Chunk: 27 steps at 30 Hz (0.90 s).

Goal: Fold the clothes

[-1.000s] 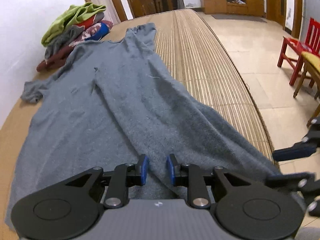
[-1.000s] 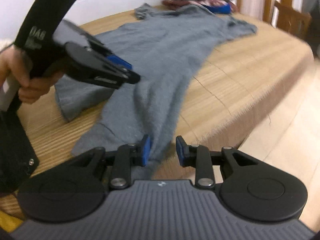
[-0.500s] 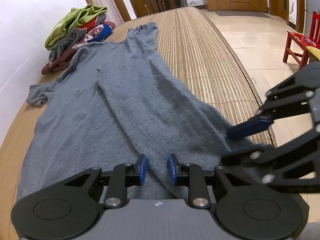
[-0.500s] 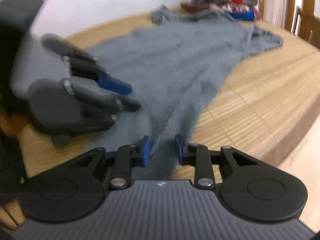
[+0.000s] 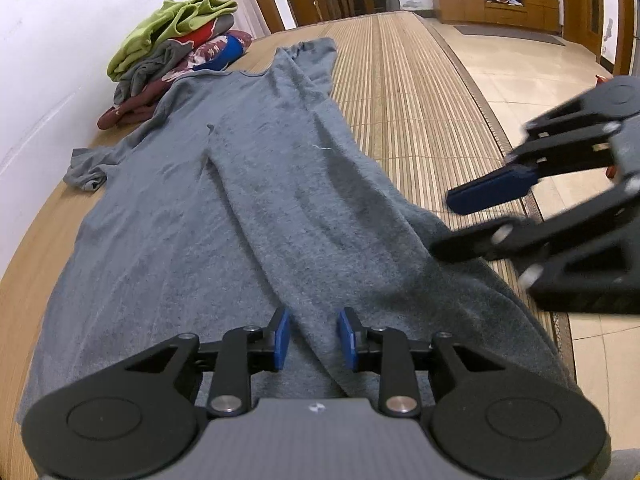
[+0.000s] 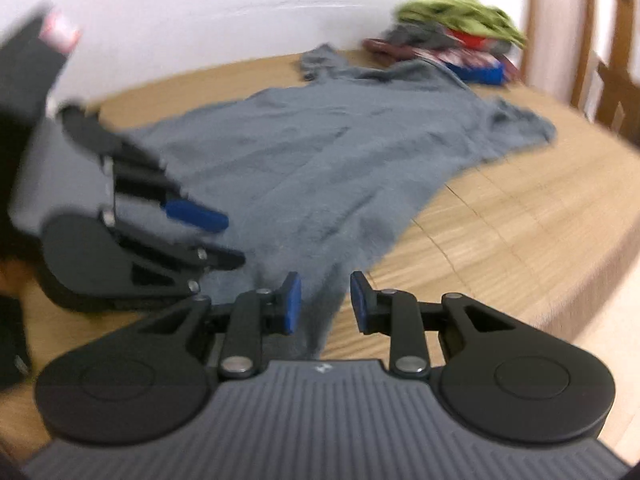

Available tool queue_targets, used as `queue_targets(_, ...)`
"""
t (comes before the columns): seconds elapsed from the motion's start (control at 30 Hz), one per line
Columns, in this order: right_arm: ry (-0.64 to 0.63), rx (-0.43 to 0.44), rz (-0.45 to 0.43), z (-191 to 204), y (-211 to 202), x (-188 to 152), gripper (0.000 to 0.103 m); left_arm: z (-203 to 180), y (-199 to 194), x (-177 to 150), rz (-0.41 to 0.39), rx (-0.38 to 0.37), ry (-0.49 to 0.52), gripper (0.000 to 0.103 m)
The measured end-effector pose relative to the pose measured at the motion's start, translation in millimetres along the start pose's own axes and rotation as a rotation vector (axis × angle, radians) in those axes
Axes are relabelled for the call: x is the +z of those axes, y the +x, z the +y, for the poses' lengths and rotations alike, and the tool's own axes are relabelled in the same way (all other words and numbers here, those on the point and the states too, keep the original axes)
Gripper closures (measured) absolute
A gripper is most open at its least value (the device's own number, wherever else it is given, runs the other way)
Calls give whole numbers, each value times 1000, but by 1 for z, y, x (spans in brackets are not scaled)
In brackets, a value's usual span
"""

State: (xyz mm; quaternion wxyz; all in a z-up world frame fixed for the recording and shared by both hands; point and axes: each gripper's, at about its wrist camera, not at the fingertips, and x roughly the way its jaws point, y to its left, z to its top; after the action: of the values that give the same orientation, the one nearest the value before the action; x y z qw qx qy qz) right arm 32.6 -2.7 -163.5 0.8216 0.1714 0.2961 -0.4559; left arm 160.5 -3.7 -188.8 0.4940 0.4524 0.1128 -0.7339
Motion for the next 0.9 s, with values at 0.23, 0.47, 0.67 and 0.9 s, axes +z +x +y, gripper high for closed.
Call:
queue_targets(0.23, -154, 77, 46, 6, 18, 1, 74, 3, 1, -1, 1, -12, -20, 72)
queue_targets(0.47, -118, 85, 95, 12, 19, 7, 99, 5, 1, -2, -3, -11, -22, 68)
queue_targets(0.67, 51, -57, 120, -15, 1, -6, 100, 7, 1, -3, -6, -17, -29, 66)
queue_targets(0.9, 162, -59, 52, -26, -3, 2, 87, 4, 0, -3, -6, -7, 4, 66)
